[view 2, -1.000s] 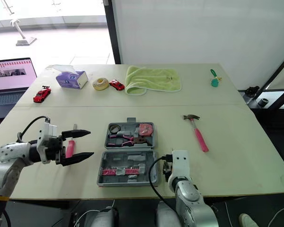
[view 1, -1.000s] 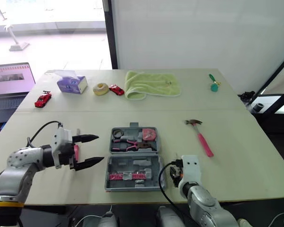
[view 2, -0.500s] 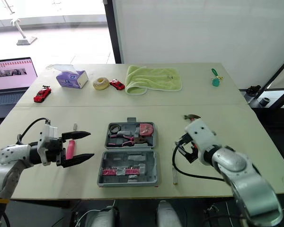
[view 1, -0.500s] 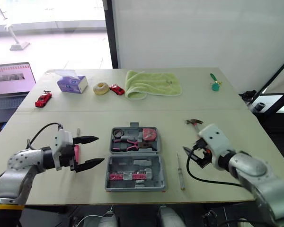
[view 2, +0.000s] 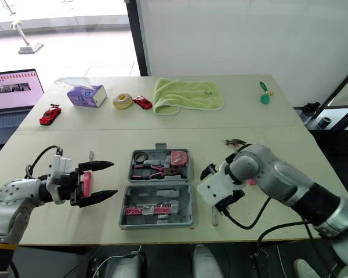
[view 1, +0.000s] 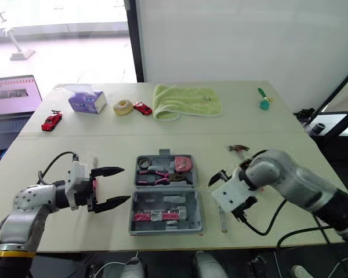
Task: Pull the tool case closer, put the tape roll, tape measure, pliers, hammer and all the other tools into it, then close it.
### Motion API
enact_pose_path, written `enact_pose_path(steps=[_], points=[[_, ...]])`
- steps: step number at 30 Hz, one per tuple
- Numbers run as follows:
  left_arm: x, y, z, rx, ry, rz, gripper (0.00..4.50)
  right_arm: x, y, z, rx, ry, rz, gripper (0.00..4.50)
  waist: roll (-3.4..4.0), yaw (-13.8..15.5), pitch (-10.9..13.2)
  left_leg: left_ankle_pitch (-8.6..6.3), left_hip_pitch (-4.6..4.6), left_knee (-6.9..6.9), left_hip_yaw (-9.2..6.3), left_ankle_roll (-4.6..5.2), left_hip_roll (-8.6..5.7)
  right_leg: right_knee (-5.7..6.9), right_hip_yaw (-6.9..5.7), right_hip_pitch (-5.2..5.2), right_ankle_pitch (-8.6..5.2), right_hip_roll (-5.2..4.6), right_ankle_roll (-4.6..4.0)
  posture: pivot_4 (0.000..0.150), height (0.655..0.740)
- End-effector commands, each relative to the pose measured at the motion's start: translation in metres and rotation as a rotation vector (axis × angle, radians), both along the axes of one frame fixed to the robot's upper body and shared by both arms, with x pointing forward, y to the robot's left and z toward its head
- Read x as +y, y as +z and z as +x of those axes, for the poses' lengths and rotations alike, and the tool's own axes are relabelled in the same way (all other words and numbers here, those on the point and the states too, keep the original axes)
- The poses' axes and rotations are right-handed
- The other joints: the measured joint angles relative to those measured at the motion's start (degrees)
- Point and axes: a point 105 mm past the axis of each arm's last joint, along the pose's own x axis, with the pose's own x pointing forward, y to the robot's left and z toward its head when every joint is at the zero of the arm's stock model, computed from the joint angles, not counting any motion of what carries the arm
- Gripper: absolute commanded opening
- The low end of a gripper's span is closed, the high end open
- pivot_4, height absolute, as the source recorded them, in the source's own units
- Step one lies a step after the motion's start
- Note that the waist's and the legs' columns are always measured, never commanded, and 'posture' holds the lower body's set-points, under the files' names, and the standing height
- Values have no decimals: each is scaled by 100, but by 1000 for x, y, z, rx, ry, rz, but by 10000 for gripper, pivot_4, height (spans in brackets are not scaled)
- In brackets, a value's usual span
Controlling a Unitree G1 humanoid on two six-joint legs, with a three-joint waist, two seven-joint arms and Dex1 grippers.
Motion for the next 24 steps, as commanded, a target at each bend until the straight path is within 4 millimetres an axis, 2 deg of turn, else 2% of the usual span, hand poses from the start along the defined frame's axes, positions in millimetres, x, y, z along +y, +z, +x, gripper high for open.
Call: enact_pose_path(steps=[1,12,15,17,18,22,23,24], points=[[7,11,-5,-58,-16,3,45000,-5,-3,5,-36,106,-97,44660,1,6,1,0,0,0,0,0,0,0,0,0,0,0,0,1500,7400],[5,15,-17,9,-49,-31,45000,-7,-35,6,-5,226,-213,44660,-5,0,-3,1,7,11,-2,-1,0,24,0,5,2,1,-1,1500,7400],[7,13,-19,24,-51,-29,45000,-5,-40,6,7,244,-237,36774,-11,-5,-6,1,15,12,-3,-1,0,25,0,13,2,2,-2,1500,7400],[9,11,-19,28,-48,-17,45000,-4,-43,6,10,257,-253,25622,-30,-15,-14,1,27,12,-4,-1,1,27,0,23,2,6,-3,1500,7400],[10,10,-18,28,-48,-14,45000,-3,-45,6,12,263,-259,22137,-42,-24,-17,1,37,12,-4,-1,4,27,0,31,2,9,-5,1500,7400],[10,8,-17,21,-44,0,45000,1,-49,8,12,266,-257,3023,-65,-28,-22,0,112,1,-4,0,6,25,1,97,-11,12,-29,1500,7400],[10,8,-17,20,-46,1,45000,2,-46,10,0,257,-241,463,-75,-28,-28,0,112,1,-4,0,7,25,1,97,-12,13,-29,1500,7400],[10,8,-17,18,-45,2,45000,3,-41,11,-9,245,-225,463,-84,-28,-33,0,112,1,-4,0,8,25,1,96,-11,14,-29,1500,7400]])
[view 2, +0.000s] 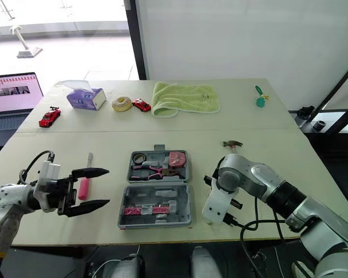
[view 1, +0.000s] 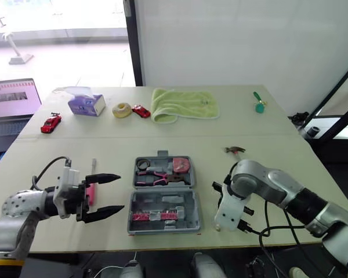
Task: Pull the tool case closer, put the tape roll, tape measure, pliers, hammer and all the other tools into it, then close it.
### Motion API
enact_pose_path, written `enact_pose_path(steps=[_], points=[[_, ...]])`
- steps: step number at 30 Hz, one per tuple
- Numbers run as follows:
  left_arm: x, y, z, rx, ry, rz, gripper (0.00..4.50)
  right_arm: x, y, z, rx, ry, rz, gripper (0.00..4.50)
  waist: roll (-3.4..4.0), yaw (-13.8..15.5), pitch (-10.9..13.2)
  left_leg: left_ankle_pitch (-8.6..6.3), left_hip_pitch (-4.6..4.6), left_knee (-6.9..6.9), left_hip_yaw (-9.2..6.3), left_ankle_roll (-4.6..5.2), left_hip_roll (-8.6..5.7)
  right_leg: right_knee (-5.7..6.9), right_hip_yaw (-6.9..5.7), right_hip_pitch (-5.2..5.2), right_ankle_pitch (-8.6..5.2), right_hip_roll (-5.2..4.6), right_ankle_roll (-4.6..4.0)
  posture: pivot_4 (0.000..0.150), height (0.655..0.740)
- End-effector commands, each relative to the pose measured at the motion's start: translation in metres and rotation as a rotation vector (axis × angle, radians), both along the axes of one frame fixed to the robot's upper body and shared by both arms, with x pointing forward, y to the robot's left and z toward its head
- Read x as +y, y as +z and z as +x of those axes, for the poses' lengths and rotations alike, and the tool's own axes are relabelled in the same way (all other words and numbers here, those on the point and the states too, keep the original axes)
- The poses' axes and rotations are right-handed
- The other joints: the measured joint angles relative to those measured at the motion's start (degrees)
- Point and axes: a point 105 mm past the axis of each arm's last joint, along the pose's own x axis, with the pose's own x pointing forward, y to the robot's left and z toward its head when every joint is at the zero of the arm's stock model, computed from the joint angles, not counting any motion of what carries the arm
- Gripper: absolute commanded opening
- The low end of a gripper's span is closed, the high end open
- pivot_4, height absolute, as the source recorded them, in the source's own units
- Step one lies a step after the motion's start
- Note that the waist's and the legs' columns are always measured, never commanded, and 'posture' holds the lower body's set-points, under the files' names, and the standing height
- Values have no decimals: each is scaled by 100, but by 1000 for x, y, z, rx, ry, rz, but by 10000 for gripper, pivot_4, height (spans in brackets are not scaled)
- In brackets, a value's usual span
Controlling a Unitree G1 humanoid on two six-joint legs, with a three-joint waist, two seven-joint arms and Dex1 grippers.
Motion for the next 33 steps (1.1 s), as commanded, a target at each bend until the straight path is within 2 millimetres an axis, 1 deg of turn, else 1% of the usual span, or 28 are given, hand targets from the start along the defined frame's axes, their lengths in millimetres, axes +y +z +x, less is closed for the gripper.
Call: enact_pose_path(steps=[1,4,6,8,10,11,12,13,14,15,17,19,21,22,23,24,25,26,27,29,31,32,33], points=[[2,7,1,-48,0,19,45000,5,3,4,-22,-26,48,463,-10,1,-5,0,-1,0,0,0,1,0,0,0,0,1,0,1500,7400],[2,8,4,-56,2,22,45000,0,23,6,-44,-70,95,463,1,16,2,0,-4,1,0,0,1,2,1,-4,1,0,1,1500,7400],[2,9,8,-65,7,18,45000,-7,44,-1,-3,-173,159,463,42,45,28,0,-13,2,0,0,-1,3,1,-9,3,-3,4,1500,7400],[1,10,10,-74,8,17,45000,-9,60,-15,95,-302,236,463,64,80,41,0,-27,4,0,-1,-8,3,1,-16,11,-10,21,1500,7400],[1,11,11,-87,12,13,45000,-6,75,-33,248,-491,344,463,66,131,42,-1,-28,1,-1,1,-9,2,0,-18,11,-13,22,1500,7400],[0,11,12,-91,15,11,45000,-2,88,-45,390,-640,428,463,67,148,42,-2,-29,0,-3,3,-9,3,-1,-19,10,-12,22,1500,7400],[0,11,12,-96,12,9,45000,0,98,-56,511,-759,473,463,70,155,44,-3,-26,0,-4,5,-8,3,-1,-19,10,-10,22,1500,7400],[0,11,11,-99,11,10,45000,-1,103,-62,586,-864,493,463,72,156,45,-3,-30,0,-4,5,-7,3,0,-24,11,-10,21,1500,7400],[-1,11,11,-100,10,9,45000,-3,104,-63,617,-965,512,463,70,160,43,-3,-29,1,-4,5,-7,4,0,-24,11,-10,20,1500,7400],[-1,11,10,-100,8,4,45000,-6,101,-60,611,-1061,536,463,67,163,41,-3,-26,2,-5,5,-7,4,-1,-22,11,-9,19,1500,7400],[-2,10,8,-96,0,5,45000,-12,90,-50,646,-1372,620,463,61,170,38,-3,-26,4,-5,5,-7,2,-1,-20,1,-9,1,1500,7400],[-3,9,6,-91,-11,8,45000,-19,78,-45,679,-1613,679,463,60,167,37,-3,-35,7,-3,4,-8,-7,-1,-25,-1,-10,-2,1500,7400],[-3,9,5,-90,-13,9,45000,-23,69,-40,697,-1728,749,463,64,175,37,-3,-72,12,-3,4,-9,-8,0,-54,1,-10,0,1500,7400],[-2,8,4,-88,-13,11,45000,-25,63,-37,707,-1781,801,463,65,176,37,-2,-97,15,-5,3,-9,-7,-2,-77,12,-9,19,1500,7400],[-2,8,5,-89,-13,14,45000,-29,53,-28,695,-1876,907,463,64,178,37,-1,-111,17,-5,2,-10,-5,-2,-91,13,-10,21,1500,7400],[-2,8,5,-87,-13,15,45000,-37,37,-25,657,-1994,977,463,46,181,26,-1,-115,17,-4,1,-11,-4,-1,-95,14,-11,23,1500,7400],[-1,8,5,-87,-14,17,45000,-41,22,-26,631,-2103,1046,463,39,184,22,-1,-111,12,-9,2,-10,-4,-6,-92,14,-10,23,1500,7400],[-2,8,5,-81,-16,16,45000,-43,12,-27,606,-2188,1107,463,40,201,22,-2,-112,11,-19,2,-9,-1,-13,-89,14,-6,23,1500,7400],[-2,9,5,-73,-18,10,45000,-43,5,-28,563,-2263,1162,463,43,206,23,-1,-113,3,-20,2,-10,-1,-16,-94,13,-6,22,1500,7400],[-2,9,5,-68,-19,6,45000,-39,0,-27,507,-2346,1226,463,71,161,34,-1,-116,-3,-20,2,-9,10,-14,-104,12,-5,22,1500,7400],[-3,9,4,-73,-17,8,45000,-36,-2,-28,465,-2386,1248,463,71,107,32,6,-110,1,-7,-12,-10,11,-2,-105,13,-8,22,1500,7400],[-3,9,4,-75,-16,8,45000,-32,-6,-31,454,-2413,1244,463,71,97,32,8,-108,1,-8,-14,-9,10,-2,-103,12,-7,20,1500,7400],[-4,10,4,-75,-16,5,45000,-32,-11,-32,405,-2466,1237,463,70,90,30,8,-108,1,-8,-15,-9,11,-1,-102,11,-7,17,1500,7400]])
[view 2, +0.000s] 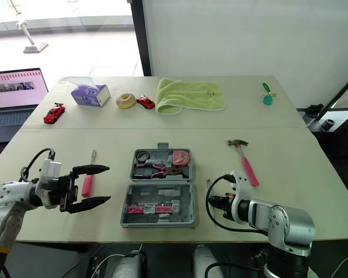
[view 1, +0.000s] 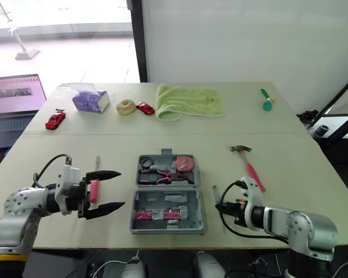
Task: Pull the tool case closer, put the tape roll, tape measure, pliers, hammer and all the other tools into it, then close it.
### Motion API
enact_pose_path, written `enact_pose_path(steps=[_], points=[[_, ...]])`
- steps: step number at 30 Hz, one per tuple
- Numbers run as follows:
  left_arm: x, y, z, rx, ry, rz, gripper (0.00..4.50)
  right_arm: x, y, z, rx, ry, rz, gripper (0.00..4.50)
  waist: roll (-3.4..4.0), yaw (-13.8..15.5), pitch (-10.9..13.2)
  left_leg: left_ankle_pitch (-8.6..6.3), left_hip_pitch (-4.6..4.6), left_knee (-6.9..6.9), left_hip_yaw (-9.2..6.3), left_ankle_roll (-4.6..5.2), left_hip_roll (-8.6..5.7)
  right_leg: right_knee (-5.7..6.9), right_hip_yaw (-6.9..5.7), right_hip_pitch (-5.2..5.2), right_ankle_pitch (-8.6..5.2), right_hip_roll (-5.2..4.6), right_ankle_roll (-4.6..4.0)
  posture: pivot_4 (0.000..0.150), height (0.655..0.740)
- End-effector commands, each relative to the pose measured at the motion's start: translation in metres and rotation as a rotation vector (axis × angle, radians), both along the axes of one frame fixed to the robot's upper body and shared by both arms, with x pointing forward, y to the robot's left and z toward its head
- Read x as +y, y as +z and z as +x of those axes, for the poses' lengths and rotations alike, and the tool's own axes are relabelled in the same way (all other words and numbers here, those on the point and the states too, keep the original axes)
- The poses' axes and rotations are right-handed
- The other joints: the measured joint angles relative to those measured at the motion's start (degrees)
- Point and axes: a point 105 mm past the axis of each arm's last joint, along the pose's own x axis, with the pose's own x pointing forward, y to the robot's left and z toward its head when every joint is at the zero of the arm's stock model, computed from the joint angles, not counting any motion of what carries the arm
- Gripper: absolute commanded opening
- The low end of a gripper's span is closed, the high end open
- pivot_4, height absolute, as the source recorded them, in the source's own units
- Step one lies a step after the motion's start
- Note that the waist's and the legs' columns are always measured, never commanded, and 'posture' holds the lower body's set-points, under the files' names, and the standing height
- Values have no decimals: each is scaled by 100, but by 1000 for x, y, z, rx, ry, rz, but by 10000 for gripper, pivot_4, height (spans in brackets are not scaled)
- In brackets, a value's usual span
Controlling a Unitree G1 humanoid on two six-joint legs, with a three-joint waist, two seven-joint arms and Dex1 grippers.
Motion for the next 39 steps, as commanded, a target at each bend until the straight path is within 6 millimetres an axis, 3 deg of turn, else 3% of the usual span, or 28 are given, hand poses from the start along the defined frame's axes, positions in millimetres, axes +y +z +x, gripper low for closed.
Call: enact_pose_path(steps=[1,7,11,14,18,20,25,32,39], points=[[-3,8,-2,-30,-9,2,45000,-3,-7,-3,28,-141,-70,463,-2,-14,-2,0,2,0,-3,0,1,0,0,2,-1,3,-1,1500,7400],[-2,10,-1,-36,-2,2,45000,4,-13,-2,63,-197,-97,463,-29,-76,-21,0,3,-2,-8,0,3,0,-1,6,-2,5,-2,1500,7400],[-1,10,-1,-36,1,5,45000,9,-13,0,68,-183,-110,19647,-36,-75,-28,0,4,-3,-9,0,3,-1,-1,7,-9,5,-16,1500,7400],[0,11,0,-31,6,3,45000,8,1,-1,-6,-145,-199,33231,-41,-63,-32,0,5,-2,-9,0,3,-2,-1,9,-10,5,-17,1500,7400],[2,11,-1,-26,7,3,45000,16,17,-3,-107,-100,-254,33231,-37,-37,-29,0,-3,-3,-8,0,0,-7,-2,7,-11,-1,-16,1500,7400],[2,11,-1,-22,2,7,45000,24,33,-5,-256,-18,-359,33231,-30,-59,-25,0,-5,-7,-8,0,0,-7,-1,1,-11,0,-16,1500,7400],[1,12,-1,-15,-6,8,45000,36,46,-8,-469,52,-440,33231,-30,-87,-25,0,-3,-11,-8,1,4,-7,-1,-4,-12,5,-15,1500,7400],[4,10,0,-3,-20,16,45000,46,33,-17,-557,110,-459,33231,-33,-67,-25,-1,-6,-9,-7,1,3,-10,-1,-2,-13,3,-16,1500,7400],[13,4,-2,2,-22,19,45000,36,9,-13,-548,53,-493,33231,-34,-69,-25,0,-4,-8,-7,1,3,-10,-1,-1,-13,3,-19,1500,7400]])
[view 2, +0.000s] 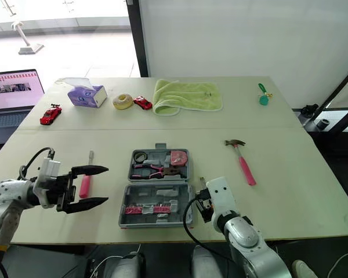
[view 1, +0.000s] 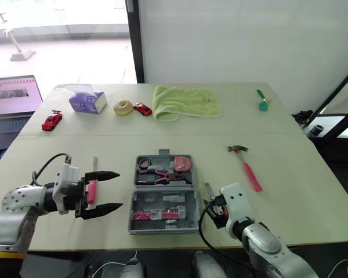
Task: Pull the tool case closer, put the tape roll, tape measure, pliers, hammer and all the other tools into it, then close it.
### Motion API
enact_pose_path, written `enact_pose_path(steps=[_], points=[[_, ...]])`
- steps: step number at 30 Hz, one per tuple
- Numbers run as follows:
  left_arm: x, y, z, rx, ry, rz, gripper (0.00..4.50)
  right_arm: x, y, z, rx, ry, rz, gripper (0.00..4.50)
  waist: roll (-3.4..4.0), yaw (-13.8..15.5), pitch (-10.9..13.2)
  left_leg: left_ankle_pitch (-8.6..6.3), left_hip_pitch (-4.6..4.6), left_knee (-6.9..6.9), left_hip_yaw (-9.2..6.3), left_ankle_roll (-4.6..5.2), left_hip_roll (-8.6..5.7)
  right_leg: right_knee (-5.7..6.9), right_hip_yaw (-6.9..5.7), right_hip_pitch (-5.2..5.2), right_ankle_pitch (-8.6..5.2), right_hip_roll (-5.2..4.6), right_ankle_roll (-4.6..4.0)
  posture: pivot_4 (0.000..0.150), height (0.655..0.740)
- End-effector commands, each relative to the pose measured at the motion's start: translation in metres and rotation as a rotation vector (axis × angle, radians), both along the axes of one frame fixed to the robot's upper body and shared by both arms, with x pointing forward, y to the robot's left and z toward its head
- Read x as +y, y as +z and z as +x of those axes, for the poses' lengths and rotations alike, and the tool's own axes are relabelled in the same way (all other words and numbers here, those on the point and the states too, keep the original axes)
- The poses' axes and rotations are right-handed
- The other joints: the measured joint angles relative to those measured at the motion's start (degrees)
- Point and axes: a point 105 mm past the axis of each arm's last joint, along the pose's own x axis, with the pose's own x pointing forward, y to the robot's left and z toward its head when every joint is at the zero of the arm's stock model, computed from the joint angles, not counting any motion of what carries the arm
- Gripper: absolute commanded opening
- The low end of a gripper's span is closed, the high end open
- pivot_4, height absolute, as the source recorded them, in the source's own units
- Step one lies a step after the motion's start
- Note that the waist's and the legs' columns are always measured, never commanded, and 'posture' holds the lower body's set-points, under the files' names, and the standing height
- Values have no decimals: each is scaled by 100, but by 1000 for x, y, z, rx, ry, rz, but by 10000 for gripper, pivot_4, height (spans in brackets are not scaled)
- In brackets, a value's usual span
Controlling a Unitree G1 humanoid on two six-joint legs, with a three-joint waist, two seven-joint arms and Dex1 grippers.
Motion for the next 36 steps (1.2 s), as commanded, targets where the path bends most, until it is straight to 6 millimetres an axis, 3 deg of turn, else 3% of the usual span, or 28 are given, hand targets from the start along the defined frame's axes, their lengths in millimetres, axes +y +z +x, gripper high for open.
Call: enact_pose_path(steps=[1,10,13,18,22,27,30,33,36], points=[[7,6,-1,-37,0,4,45000,-3,-5,5,-38,-24,1,33231,0,1,0,0,0,0,0,0,0,0,0,0,0,0,0,1500,7400],[4,13,2,-55,-3,6,45000,-10,-29,3,0,-44,1,33231,0,9,0,0,-1,1,1,0,0,0,0,1,0,-1,0,1500,7400],[2,14,2,-57,-2,7,45000,-7,-35,-1,27,-26,0,25168,0,8,0,0,0,1,0,0,0,0,0,1,0,-1,0,1500,7400],[-3,16,4,-61,-2,7,45000,-5,-39,-1,37,-29,-3,566,-2,18,-1,0,0,2,1,0,0,0,0,4,0,-1,0,1500,7400],[-8,19,6,-63,-2,6,45000,-9,-39,3,36,-45,-3,566,-3,17,-2,0,2,3,0,0,0,0,0,6,0,-1,-1,1500,7400],[-11,22,8,-65,4,6,45000,-19,-7,14,-74,2,-85,566,-1,19,-1,0,3,3,1,0,-1,0,1,8,1,-1,0,1500,7400],[-11,22,8,-64,9,8,45000,-17,41,27,-194,132,-158,566,3,8,2,0,3,5,1,0,-1,1,1,7,1,-1,1,1500,7400],[-10,21,8,-54,9,11,45000,12,80,25,-223,418,-207,566,12,-11,7,0,5,7,0,0,0,5,2,5,4,2,4,1500,7400],[-8,19,7,-37,0,15,45000,31,95,19,-157,592,-234,566,12,7,7,0,7,2,-12,1,3,8,-6,7,11,8,20,1500,7400]])
